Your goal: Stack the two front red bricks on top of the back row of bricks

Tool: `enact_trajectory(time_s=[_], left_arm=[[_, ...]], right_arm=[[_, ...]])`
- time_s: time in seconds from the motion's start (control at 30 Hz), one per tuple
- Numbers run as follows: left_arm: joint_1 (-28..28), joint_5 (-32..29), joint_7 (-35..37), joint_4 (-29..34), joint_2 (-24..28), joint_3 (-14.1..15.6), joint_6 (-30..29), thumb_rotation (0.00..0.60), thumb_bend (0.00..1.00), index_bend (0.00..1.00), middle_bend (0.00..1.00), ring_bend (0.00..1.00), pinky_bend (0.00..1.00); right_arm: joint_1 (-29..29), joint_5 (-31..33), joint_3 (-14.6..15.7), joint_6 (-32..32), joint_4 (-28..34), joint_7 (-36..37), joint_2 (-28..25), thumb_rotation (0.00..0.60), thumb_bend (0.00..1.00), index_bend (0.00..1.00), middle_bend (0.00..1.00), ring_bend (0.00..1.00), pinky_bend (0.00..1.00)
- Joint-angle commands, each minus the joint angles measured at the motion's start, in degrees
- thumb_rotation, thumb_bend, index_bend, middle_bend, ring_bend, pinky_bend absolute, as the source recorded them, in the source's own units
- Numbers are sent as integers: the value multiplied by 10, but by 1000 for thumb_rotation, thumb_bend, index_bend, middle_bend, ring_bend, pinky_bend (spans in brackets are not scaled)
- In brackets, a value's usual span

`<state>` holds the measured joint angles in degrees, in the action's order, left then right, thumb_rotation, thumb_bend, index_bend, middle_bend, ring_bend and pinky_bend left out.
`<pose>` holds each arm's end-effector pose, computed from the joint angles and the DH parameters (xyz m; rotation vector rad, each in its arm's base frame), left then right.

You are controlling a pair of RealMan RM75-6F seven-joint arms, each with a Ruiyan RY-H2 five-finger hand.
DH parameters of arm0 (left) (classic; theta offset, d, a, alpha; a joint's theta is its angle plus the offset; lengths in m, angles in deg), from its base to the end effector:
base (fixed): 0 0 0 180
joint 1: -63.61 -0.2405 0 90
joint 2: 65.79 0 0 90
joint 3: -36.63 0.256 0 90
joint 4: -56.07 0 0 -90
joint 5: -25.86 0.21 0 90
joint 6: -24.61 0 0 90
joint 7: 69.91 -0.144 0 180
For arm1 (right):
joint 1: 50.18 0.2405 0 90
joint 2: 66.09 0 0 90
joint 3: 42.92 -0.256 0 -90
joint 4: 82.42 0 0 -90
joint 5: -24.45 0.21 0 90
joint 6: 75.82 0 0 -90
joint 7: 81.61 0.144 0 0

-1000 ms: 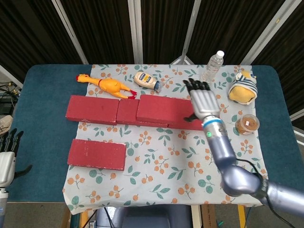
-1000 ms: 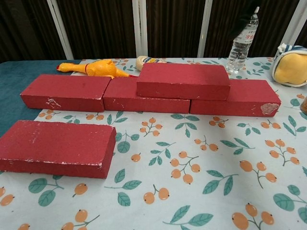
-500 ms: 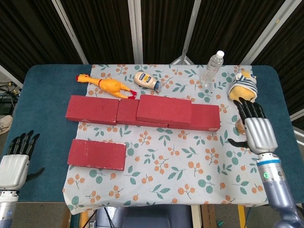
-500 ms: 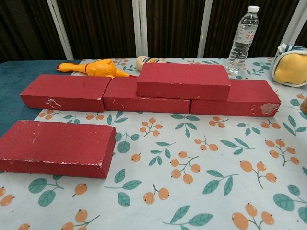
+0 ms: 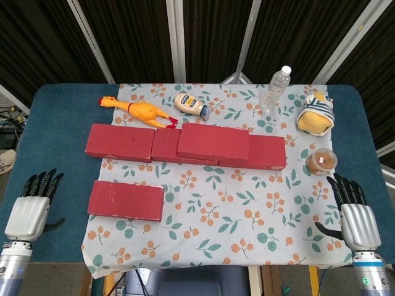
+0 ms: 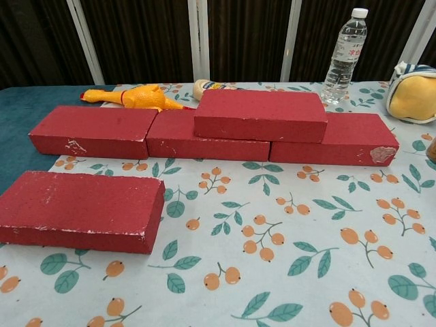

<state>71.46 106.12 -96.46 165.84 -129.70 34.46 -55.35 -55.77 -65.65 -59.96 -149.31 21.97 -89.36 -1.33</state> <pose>-0.2544 0.1848 0.1269 -1.5165 -0.8654 -0.7202 -0.2753 -0.1772 0.1494 1.3467 -0.9819 0.9352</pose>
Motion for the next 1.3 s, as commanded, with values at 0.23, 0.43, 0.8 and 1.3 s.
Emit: enact_trajectory(time_s=[0.23,0.43,0.8,1.3], left_arm=[[74,-86,-29,43,62,-15,128,600,0,0,0,0,15],[130,-156,-110,70,61,-30,180,600,0,0,0,0,15],[217,-315,-228,77,2,-40,204,600,0,0,0,0,16],[289,-405,-264,46,-81,-28,196,600,0,0,0,0,15]], right_arm=[[16,22,35,7,-39,22,21,600,108,0,0,0,0],[25,24,44,3,-39,30,15,600,108,0,0,0,0],[41,37,63,6,-41,32,13,600,108,0,0,0,0],[57,58,81,3,-40,36,9,600,108,0,0,0,0]])
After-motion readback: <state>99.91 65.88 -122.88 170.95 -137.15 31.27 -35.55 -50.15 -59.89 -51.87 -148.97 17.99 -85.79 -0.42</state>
